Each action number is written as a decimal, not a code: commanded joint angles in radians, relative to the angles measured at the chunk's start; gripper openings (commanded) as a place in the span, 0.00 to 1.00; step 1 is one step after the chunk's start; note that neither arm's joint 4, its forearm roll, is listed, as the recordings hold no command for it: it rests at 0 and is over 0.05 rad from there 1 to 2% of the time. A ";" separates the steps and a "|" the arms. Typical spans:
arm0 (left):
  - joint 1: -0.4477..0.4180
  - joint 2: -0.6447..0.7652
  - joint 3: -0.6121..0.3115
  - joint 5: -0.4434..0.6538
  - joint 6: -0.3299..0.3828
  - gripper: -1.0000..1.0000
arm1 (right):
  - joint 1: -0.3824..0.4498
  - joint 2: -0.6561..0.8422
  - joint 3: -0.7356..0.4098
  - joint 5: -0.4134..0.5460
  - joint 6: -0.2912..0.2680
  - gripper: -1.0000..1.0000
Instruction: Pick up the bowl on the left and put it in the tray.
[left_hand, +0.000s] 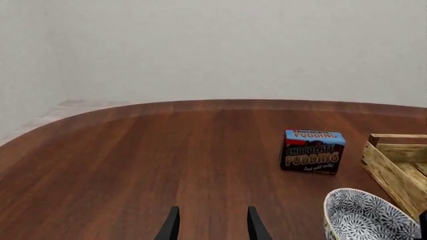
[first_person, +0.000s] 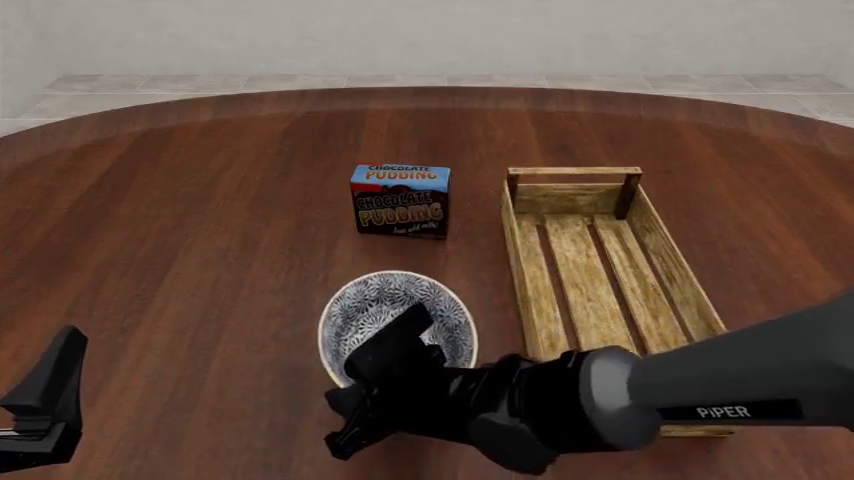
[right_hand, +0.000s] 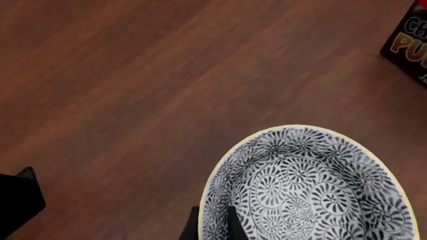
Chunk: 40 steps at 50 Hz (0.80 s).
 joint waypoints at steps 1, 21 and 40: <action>-0.005 0.000 0.000 0.000 0.000 1.00 | -0.024 -0.029 0.012 0.033 -0.028 0.00; -0.014 0.000 0.000 0.001 0.001 1.00 | -0.041 -0.074 0.023 0.077 -0.024 0.00; -0.023 0.000 0.000 0.003 -0.005 1.00 | -0.022 -0.112 -0.015 0.151 -0.055 0.00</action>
